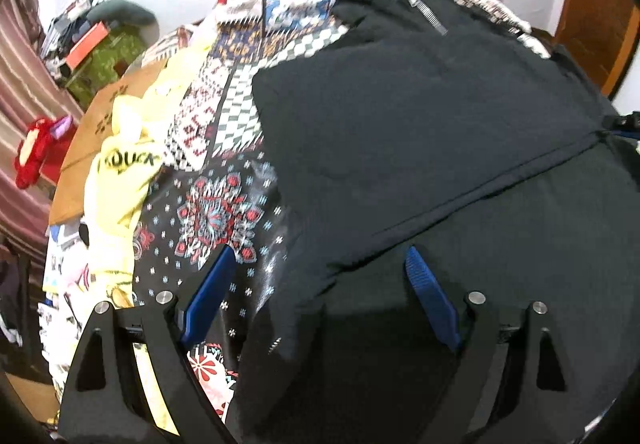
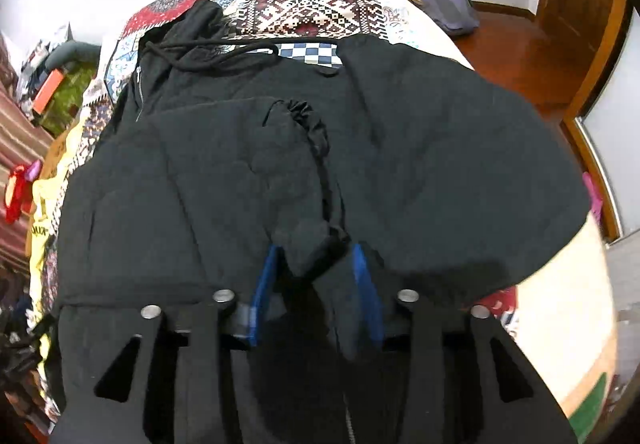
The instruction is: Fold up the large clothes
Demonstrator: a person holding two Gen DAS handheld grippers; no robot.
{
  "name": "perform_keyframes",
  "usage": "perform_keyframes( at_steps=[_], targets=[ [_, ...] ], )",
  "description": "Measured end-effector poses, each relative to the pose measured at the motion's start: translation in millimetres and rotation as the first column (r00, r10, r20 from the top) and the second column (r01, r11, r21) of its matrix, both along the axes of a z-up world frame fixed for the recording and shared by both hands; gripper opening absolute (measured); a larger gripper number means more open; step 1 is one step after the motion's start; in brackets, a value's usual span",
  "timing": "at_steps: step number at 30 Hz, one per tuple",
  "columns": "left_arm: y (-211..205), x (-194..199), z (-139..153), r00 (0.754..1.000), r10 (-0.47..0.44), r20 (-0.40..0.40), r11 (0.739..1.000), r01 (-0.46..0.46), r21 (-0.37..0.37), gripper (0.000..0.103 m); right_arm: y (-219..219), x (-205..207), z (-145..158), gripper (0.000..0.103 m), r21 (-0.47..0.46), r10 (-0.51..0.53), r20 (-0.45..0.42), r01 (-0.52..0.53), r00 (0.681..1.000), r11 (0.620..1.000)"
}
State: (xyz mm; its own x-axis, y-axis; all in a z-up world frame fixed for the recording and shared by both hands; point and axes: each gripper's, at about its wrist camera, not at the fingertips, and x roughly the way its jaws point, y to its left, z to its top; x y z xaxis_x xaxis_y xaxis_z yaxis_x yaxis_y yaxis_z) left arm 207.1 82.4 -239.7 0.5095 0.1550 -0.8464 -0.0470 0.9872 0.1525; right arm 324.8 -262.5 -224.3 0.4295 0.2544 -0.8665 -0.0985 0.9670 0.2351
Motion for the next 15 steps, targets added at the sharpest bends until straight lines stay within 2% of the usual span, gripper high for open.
perform_keyframes(
  at_steps=[3,7,9,11,15],
  targets=[
    [-11,-1,19,0.998,-0.02,0.06,1.0,0.021,-0.015,0.087,-5,-7,8,0.044,-0.002,0.016,0.007,-0.016,1.0,1.0],
    [-28,6,43,0.99,-0.054,0.128,0.999,0.054,0.0,0.087,-18,-18,26,0.046,-0.011,0.009,0.071,-0.009,0.997,1.0],
    [-35,12,52,0.986,-0.069,0.15,0.997,0.071,-0.005,0.087,-31,-22,41,0.058,-0.008,-0.016,0.115,0.018,0.993,1.0],
    [-43,21,61,0.981,-0.081,0.174,0.996,0.085,-0.018,0.087,-45,-24,52,0.081,-0.011,-0.062,0.158,0.065,0.985,0.998],
    [-56,43,71,0.976,-0.089,0.2,0.991,0.106,-0.075,0.087,-80,-23,63,0.085,0.007,-0.166,0.202,0.168,0.965,0.986]
  ],
)
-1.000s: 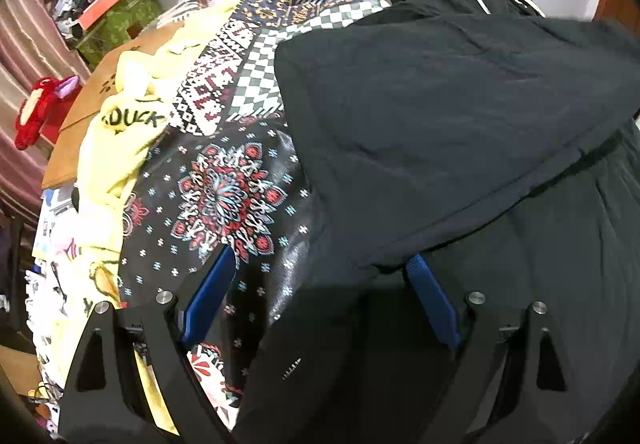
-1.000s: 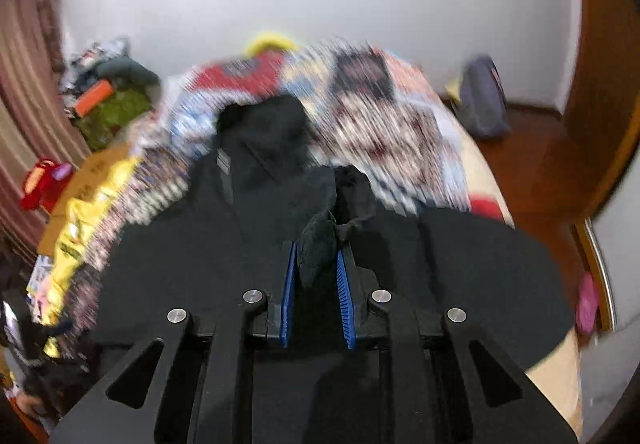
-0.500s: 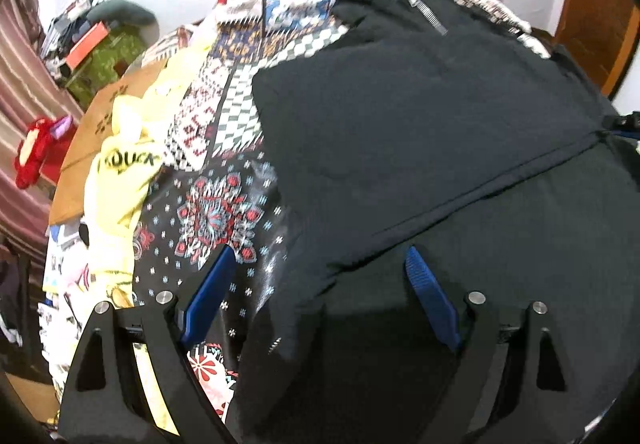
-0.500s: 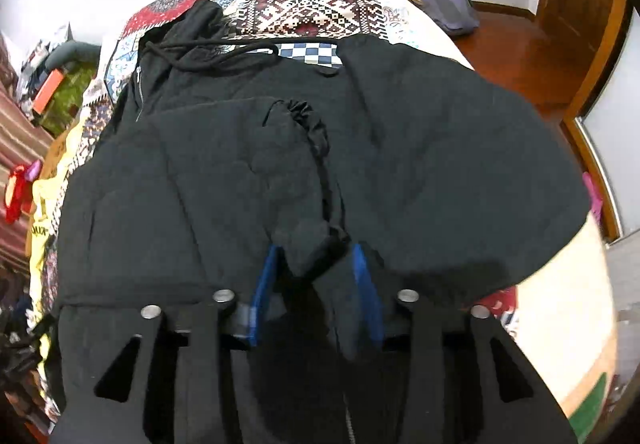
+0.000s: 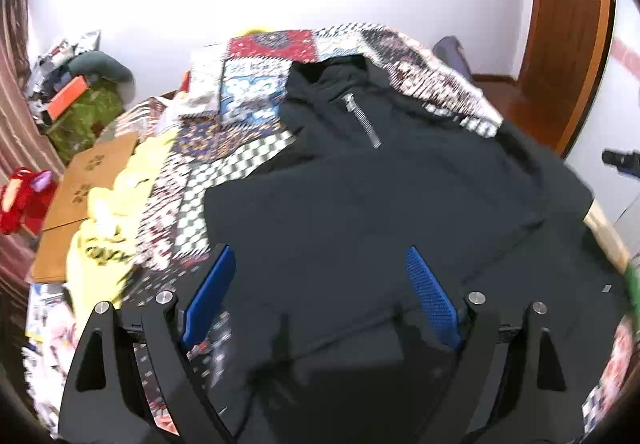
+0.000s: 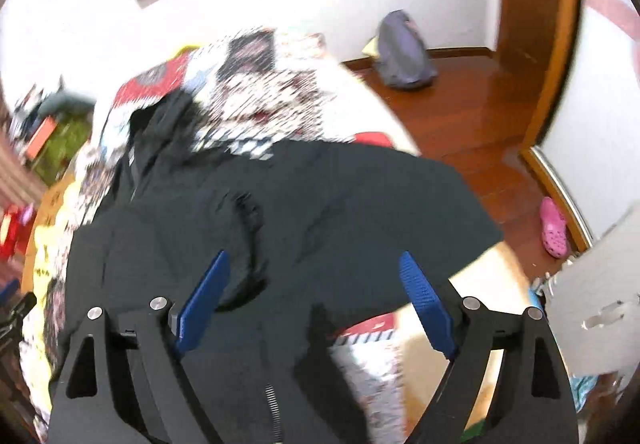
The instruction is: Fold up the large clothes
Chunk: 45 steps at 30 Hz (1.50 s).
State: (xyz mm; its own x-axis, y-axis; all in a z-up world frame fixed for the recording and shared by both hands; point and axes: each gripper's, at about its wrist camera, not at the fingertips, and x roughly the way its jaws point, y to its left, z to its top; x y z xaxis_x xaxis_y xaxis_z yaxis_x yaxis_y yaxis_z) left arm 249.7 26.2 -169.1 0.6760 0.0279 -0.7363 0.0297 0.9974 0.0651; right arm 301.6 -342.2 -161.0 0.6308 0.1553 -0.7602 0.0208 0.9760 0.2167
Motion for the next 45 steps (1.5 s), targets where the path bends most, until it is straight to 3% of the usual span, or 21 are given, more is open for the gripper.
perform_keyframes(
  at_steps=[5,10,18,25,28,29,30,33,34,38,45],
  targets=[
    [-14,31,2,1.0,-0.022,0.011,0.998,0.022,-0.051,0.087,-46,8,-12,0.085,0.036,-0.115,-0.021,0.116,0.993,0.993],
    [-28,61,-16,0.998,-0.046,-0.033,0.995,0.043,-0.087,0.087,-86,25,-50,0.085,0.104,-0.222,-0.132,0.236,0.966,0.966],
    [-36,90,-54,0.99,-0.062,-0.128,0.989,0.043,-0.142,0.087,-126,59,-123,0.085,0.291,-0.311,-0.303,0.399,0.901,0.87],
    [-31,101,-72,0.986,-0.045,-0.162,0.989,0.021,-0.145,0.087,-138,82,-135,0.087,0.297,-0.387,-0.276,0.461,0.88,0.836],
    [-27,104,-79,0.983,-0.027,-0.181,0.989,-0.001,-0.15,0.087,-145,94,-145,0.083,0.275,-0.436,-0.293,0.512,0.851,0.814],
    [-26,104,-81,0.982,-0.02,-0.188,0.989,-0.008,-0.149,0.087,-147,96,-145,0.076,0.267,-0.446,-0.292,0.52,0.846,0.811],
    [-26,103,-82,0.982,-0.016,-0.189,0.989,-0.012,-0.146,0.087,-146,99,-143,0.07,0.247,-0.458,-0.289,0.528,0.841,0.813],
    [-25,97,-78,0.984,-0.015,-0.176,0.991,-0.009,-0.134,0.087,-148,99,-135,0.033,0.254,-0.462,-0.282,0.53,0.841,0.809],
    [-24,95,-75,0.986,-0.015,-0.169,0.992,-0.007,-0.128,0.087,-149,97,-131,0.01,0.267,-0.458,-0.277,0.526,0.845,0.808],
    [-21,85,-56,0.992,-0.017,-0.125,0.996,0.006,-0.086,0.087,-143,92,-103,0.007,0.31,-0.403,-0.243,0.464,0.882,0.83],
    [-14,60,-7,0.999,-0.012,-0.03,0.999,0.011,-0.05,0.087,-81,69,30,0.007,0.299,-0.233,0.051,0.207,0.971,0.931]
  ],
)
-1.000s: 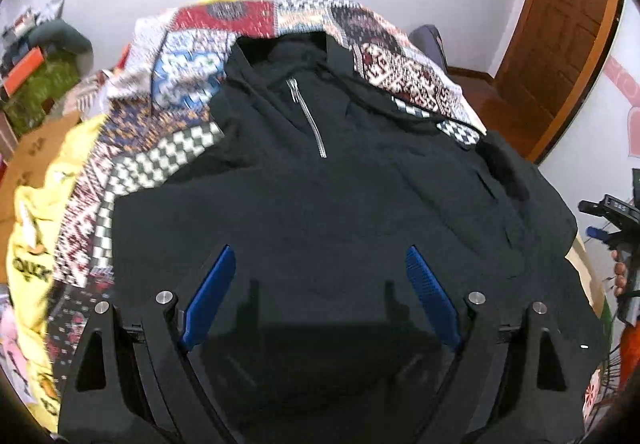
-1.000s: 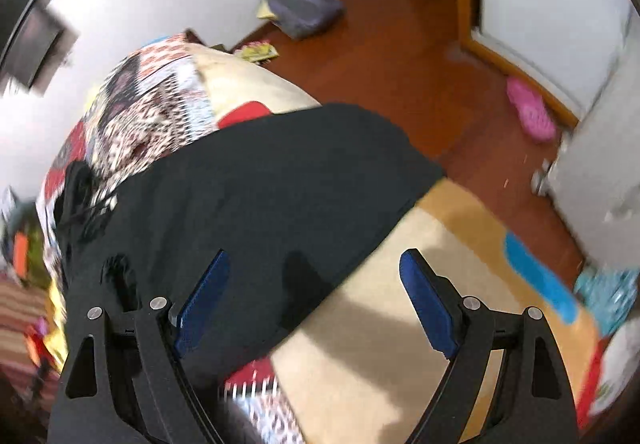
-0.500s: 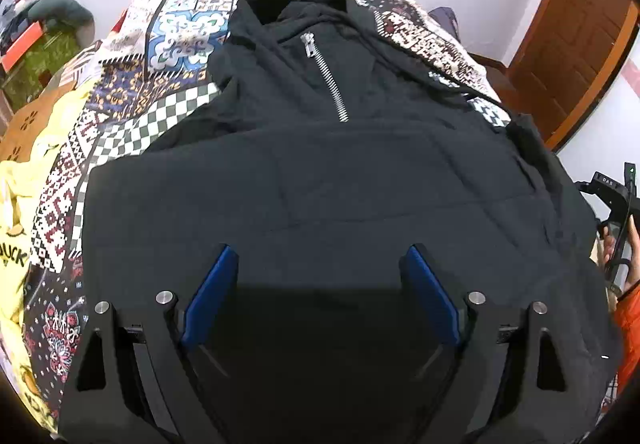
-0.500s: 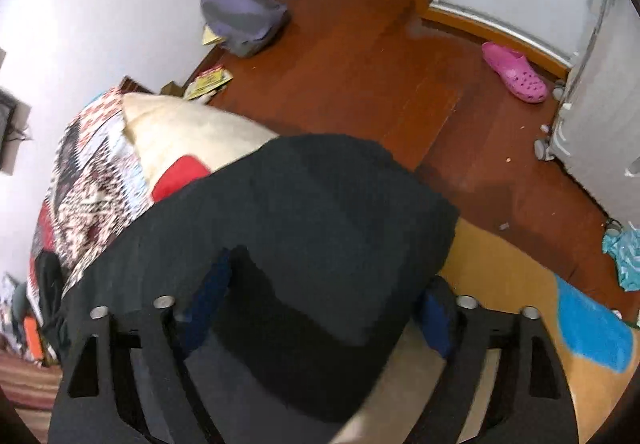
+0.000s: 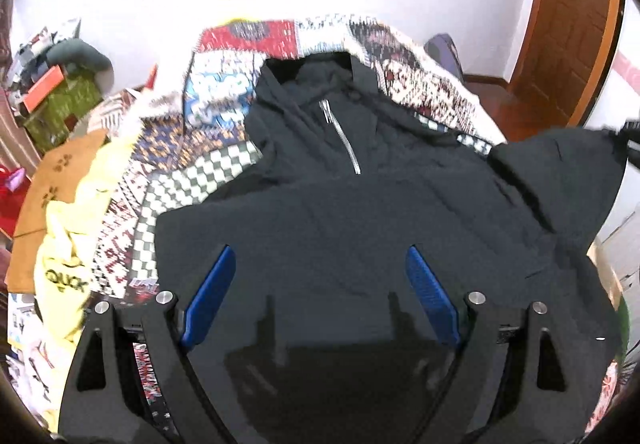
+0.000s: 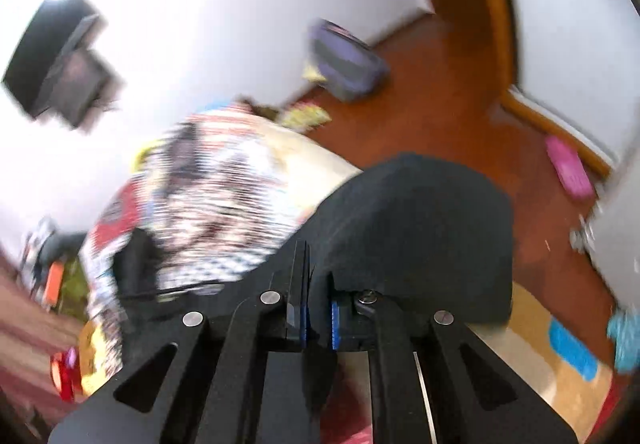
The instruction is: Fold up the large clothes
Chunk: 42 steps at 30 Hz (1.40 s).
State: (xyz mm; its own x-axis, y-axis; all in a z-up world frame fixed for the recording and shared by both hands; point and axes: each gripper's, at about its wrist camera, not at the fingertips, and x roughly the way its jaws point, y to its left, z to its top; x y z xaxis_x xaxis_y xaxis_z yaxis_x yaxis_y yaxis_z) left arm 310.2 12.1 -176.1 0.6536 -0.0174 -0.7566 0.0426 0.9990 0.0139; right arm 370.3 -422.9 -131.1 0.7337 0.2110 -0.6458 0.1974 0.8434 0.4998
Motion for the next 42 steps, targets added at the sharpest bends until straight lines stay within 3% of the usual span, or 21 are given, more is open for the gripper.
perform_keyframes(
  at_steps=[3,8,11,16,23,24,26,28,34,42],
  targets=[
    [3,-12,17,1.0,0.002,0.029,1.0,-0.002,0.003,0.088,41,-11,43,0.007,-0.017,0.125,0.084,-0.124,0.989,0.992],
    [4,-34,38,0.997,-0.012,0.079,0.999,0.009,0.031,0.094,116,-28,60,0.007,-0.037,0.321,0.115,-0.319,0.94,0.947],
    [6,-46,43,0.995,-0.016,0.096,0.999,0.011,0.047,0.096,164,-36,44,0.007,-0.068,0.422,0.075,-0.418,0.904,0.906],
    [9,-58,40,0.997,-0.028,0.077,0.997,0.022,0.071,0.096,227,-40,-7,0.007,-0.074,0.549,-0.064,-0.553,0.833,0.83],
    [8,-68,23,0.999,-0.027,0.021,0.996,0.025,0.088,0.096,266,-49,-63,0.012,-0.101,0.587,-0.237,-0.62,0.774,0.778],
    [8,-69,21,1.0,-0.027,0.014,0.996,0.026,0.087,0.096,267,-48,-70,0.016,-0.081,0.585,-0.263,-0.622,0.767,0.779],
    [5,-70,19,1.0,-0.027,0.007,0.996,0.027,0.084,0.096,268,-48,-81,0.048,-0.014,0.601,-0.335,-0.641,0.726,0.767],
    [2,-71,18,0.999,-0.032,0.003,0.996,0.031,0.081,0.096,263,-53,-84,0.054,0.026,0.62,-0.35,-0.654,0.702,0.756],
    [-16,-70,25,0.998,-0.061,0.016,0.993,0.059,0.099,0.096,247,-72,-59,0.054,-0.073,0.622,-0.318,-0.673,0.715,0.736],
    [-63,-56,38,0.988,-0.147,0.04,0.982,0.141,0.122,0.096,184,-83,-28,0.055,-0.175,0.543,-0.228,-0.583,0.808,0.793]
  ],
)
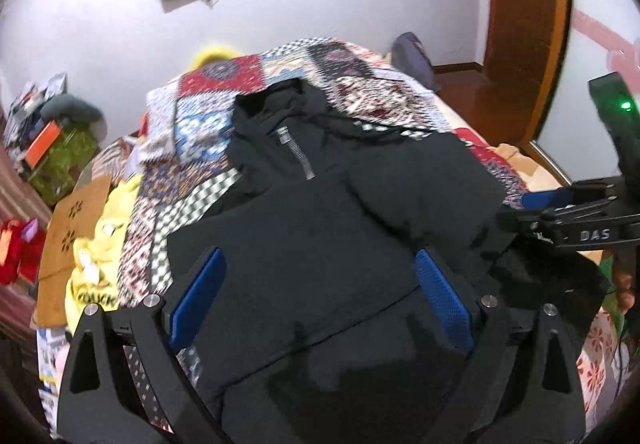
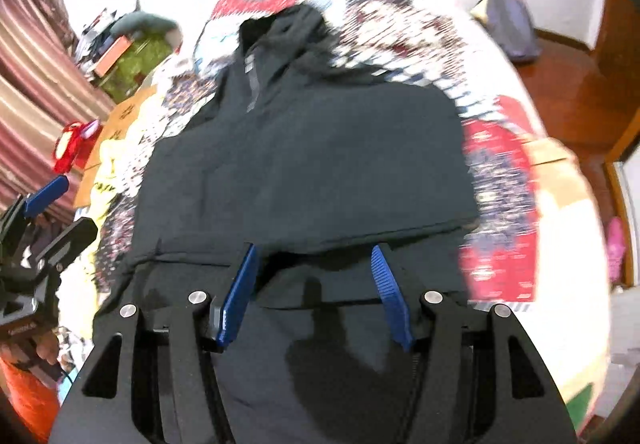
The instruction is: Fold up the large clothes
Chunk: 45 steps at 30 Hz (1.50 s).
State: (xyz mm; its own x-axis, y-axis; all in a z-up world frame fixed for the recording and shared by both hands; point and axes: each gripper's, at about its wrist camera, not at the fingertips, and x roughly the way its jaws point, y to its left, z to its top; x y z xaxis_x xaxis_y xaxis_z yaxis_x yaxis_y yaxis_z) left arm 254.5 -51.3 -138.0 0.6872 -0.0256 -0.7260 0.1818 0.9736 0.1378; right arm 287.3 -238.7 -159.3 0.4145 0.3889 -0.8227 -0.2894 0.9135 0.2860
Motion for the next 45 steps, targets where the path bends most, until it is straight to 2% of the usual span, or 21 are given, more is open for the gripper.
perform_keyframes(
  at_steps=[5,8,10,14,17,19,23,24,25,27,29,32,35,39,43,45],
  targets=[
    [-53,23,0,0.995,-0.098,0.003,0.994,0.098,0.044,0.096,-43,-4,2,0.055,-0.042,-0.091,0.046,0.093,0.995,0.995],
    [-90,37,-12,0.988,-0.155,0.005,0.981,0.154,0.114,0.101,-70,-1,-8,0.056,-0.056,-0.162,0.037,0.164,0.986,0.985],
    [-115,46,-26,0.979,-0.205,-0.015,0.963,0.204,0.175,0.101,-83,2,-16,0.056,-0.054,-0.194,0.016,0.195,0.981,0.979],
    [-157,61,-71,0.95,-0.299,-0.094,0.902,0.314,0.298,0.101,-99,10,-36,0.056,-0.027,-0.245,-0.037,0.244,0.969,0.969],
    [-171,73,-101,0.94,-0.303,-0.155,0.874,0.339,0.348,0.101,-100,13,-49,0.056,-0.022,-0.248,-0.058,0.247,0.967,0.969],
    [-173,84,-113,0.944,-0.282,-0.171,0.871,0.327,0.366,0.101,-100,13,-56,0.056,-0.024,-0.241,-0.062,0.24,0.968,0.97],
    [-165,100,-112,0.949,-0.265,-0.168,0.901,0.306,0.307,0.101,-90,14,-75,0.057,-0.045,-0.206,-0.093,0.203,0.974,0.978],
    [-160,103,-108,0.953,-0.253,-0.166,0.91,0.292,0.293,0.101,-87,14,-79,0.061,-0.061,-0.197,-0.087,0.192,0.977,0.979],
    [-158,105,-105,0.956,-0.244,-0.16,0.917,0.282,0.282,0.101,-85,14,-80,0.068,-0.077,-0.196,-0.076,0.19,0.978,0.979],
    [-151,108,-95,0.968,-0.219,-0.121,0.929,0.245,0.279,0.1,-84,14,-80,0.071,-0.096,-0.197,-0.058,0.191,0.979,0.977],
    [-137,111,-84,0.981,-0.178,-0.081,0.94,0.194,0.279,0.095,-88,15,-83,0.071,-0.078,-0.196,-0.065,0.19,0.979,0.979],
    [-98,116,-63,0.995,-0.084,-0.06,0.975,0.094,0.202,0.093,-96,13,-89,0.071,-0.042,-0.21,-0.09,0.207,0.973,0.977],
    [-47,112,-46,0.998,0.032,-0.048,0.991,-0.026,0.129,0.093,-96,10,-91,0.071,-0.049,-0.212,-0.086,0.208,0.974,0.977],
    [12,93,-45,0.988,0.106,-0.115,0.994,-0.107,0.002,0.093,-87,6,-86,0.072,-0.074,-0.195,-0.06,0.191,0.979,0.979],
    [48,65,-74,0.968,0.16,-0.195,0.986,-0.167,-0.02,0.093,-77,5,-83,0.075,-0.106,-0.172,-0.037,0.167,0.984,0.98],
    [64,53,-90,0.952,0.186,-0.241,0.976,-0.208,-0.066,0.093,-71,4,-83,0.075,-0.114,-0.148,-0.033,0.143,0.988,0.983]
  ],
)
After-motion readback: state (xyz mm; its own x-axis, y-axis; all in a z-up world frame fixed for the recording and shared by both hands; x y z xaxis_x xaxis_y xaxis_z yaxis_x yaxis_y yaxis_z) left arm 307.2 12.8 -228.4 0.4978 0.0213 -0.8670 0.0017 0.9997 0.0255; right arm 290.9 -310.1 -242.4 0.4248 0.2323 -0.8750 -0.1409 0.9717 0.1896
